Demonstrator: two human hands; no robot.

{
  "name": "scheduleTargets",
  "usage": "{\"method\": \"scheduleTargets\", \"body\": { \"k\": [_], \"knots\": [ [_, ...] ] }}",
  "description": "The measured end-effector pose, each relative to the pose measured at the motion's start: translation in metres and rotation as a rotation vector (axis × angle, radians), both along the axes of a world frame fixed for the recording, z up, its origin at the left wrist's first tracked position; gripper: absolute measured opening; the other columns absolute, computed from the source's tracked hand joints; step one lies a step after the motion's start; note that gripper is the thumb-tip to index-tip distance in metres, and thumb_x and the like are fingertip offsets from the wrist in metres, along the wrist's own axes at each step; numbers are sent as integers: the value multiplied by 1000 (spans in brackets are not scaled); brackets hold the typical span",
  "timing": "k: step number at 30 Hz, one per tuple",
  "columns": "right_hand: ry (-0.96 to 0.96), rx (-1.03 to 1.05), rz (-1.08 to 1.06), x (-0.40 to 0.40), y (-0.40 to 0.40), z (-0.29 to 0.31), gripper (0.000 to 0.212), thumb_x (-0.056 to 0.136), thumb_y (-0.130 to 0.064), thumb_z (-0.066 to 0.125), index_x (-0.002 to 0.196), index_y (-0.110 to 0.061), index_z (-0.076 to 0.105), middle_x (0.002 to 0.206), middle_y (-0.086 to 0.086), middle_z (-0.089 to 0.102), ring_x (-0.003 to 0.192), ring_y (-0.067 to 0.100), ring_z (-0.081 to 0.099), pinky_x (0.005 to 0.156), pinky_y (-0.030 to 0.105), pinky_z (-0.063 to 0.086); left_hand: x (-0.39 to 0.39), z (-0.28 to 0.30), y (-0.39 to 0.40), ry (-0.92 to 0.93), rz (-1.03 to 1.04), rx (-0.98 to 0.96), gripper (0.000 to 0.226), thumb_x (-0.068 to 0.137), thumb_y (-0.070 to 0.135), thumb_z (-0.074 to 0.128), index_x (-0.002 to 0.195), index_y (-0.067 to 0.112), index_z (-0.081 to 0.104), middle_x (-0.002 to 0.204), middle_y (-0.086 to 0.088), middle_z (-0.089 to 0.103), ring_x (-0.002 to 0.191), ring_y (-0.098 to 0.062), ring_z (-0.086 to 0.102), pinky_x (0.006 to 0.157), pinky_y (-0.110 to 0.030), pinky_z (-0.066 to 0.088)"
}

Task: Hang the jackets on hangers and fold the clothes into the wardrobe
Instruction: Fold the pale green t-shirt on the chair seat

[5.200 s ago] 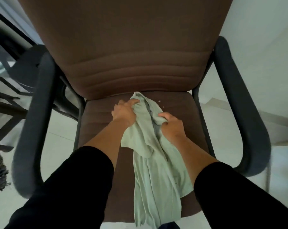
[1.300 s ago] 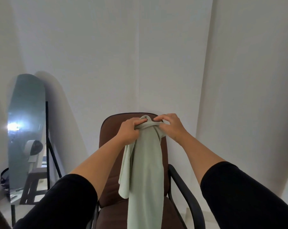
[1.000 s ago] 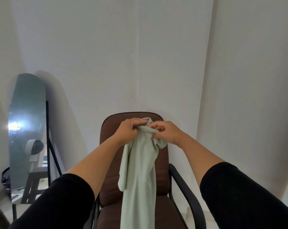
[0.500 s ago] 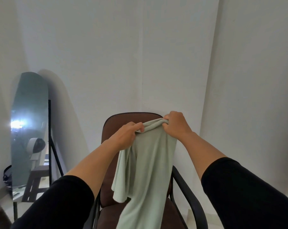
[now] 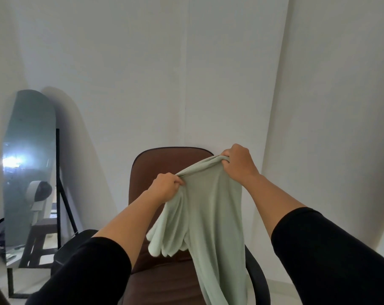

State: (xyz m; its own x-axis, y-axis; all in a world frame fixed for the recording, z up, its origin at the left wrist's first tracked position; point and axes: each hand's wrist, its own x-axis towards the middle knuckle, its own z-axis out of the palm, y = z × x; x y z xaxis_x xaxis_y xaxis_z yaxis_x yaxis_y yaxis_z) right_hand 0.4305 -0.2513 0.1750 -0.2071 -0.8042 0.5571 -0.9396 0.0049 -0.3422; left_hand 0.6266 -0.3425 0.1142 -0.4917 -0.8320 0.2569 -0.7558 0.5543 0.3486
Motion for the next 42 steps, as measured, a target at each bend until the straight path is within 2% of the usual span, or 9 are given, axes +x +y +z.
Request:
{"method": "scheduleTargets", "body": {
  "k": [6, 8, 11, 15, 25, 29, 32, 36, 42],
  "knots": [
    [-83, -26, -5, -10, 6, -3, 32, 89, -4, 45, 110, -10, 68, 105, 16, 52, 93, 23, 48, 74, 19, 30, -12, 12, 4, 445, -22, 354, 36, 72, 16, 55, 104, 17, 70, 81, -4, 63, 81, -25, 66, 80, -30, 55],
    [-116, -51, -3, -14, 8, -3, 34, 88, -3, 44, 109, -12, 69, 102, 12, 51, 88, 17, 43, 73, 16, 28, -10, 14, 6, 372, -41, 250, 41, 71, 16, 63, 112, 17, 66, 77, 0, 60, 72, -17, 58, 68, -21, 47],
    [-150, -83, 24, -18, 10, -4, 36, 84, 1, 44, 102, -13, 71, 99, 9, 57, 88, 18, 50, 60, 13, 30, -8, 14, 4, 292, 13, -9, 49, 76, 14, 71, 123, 13, 60, 114, -7, 60, 106, -23, 56, 85, -19, 37],
    [-208, -82, 23, -17, 8, -9, 33, 83, 0, 45, 100, -14, 69, 105, 12, 57, 87, 18, 49, 62, 10, 31, -3, 13, 6, 257, -6, -143, 46, 80, -1, 56, 124, 10, 59, 125, -12, 53, 115, -28, 51, 89, -17, 33],
    [-231, -99, 51, -2, 7, -10, 32, 83, 2, 46, 97, -13, 69, 103, 13, 58, 83, 19, 51, 58, 9, 30, 15, 19, 14, 206, 84, -225, 30, 74, 8, 68, 103, 11, 71, 103, -9, 59, 94, -26, 58, 75, -23, 40],
    [-244, -87, 53, 5, 14, -10, 34, 85, 0, 47, 109, -17, 64, 109, 11, 51, 88, 16, 45, 74, 18, 33, 22, 17, 18, 270, 140, -200, 28, 71, 33, 77, 79, 7, 71, 93, 1, 51, 85, -19, 52, 73, -31, 44],
    [-251, -51, 70, 8, 23, -8, 41, 85, 1, 45, 118, -20, 60, 114, 10, 54, 99, 20, 51, 81, 19, 34, 26, 12, 23, 327, 76, -203, 28, 70, 28, 79, 75, 5, 64, 92, -2, 49, 83, -21, 51, 72, -30, 42],
    [-249, 24, 108, 11, 43, -12, 56, 86, 5, 40, 134, -22, 50, 127, 3, 56, 117, 19, 50, 86, 11, 31, 31, 8, 33, 402, -6, -269, 37, 72, 18, 77, 89, 14, 45, 85, -3, 48, 77, -24, 48, 67, -29, 36],
    [-297, 35, 77, 11, 69, -35, 62, 87, 6, 38, 141, -25, 41, 130, 5, 56, 116, 17, 50, 85, 6, 28, 27, 2, 53, 319, -62, -218, 65, 77, 16, 74, 127, 26, 34, 71, -2, 55, 72, -24, 56, 66, -34, 46]
  ]
}}
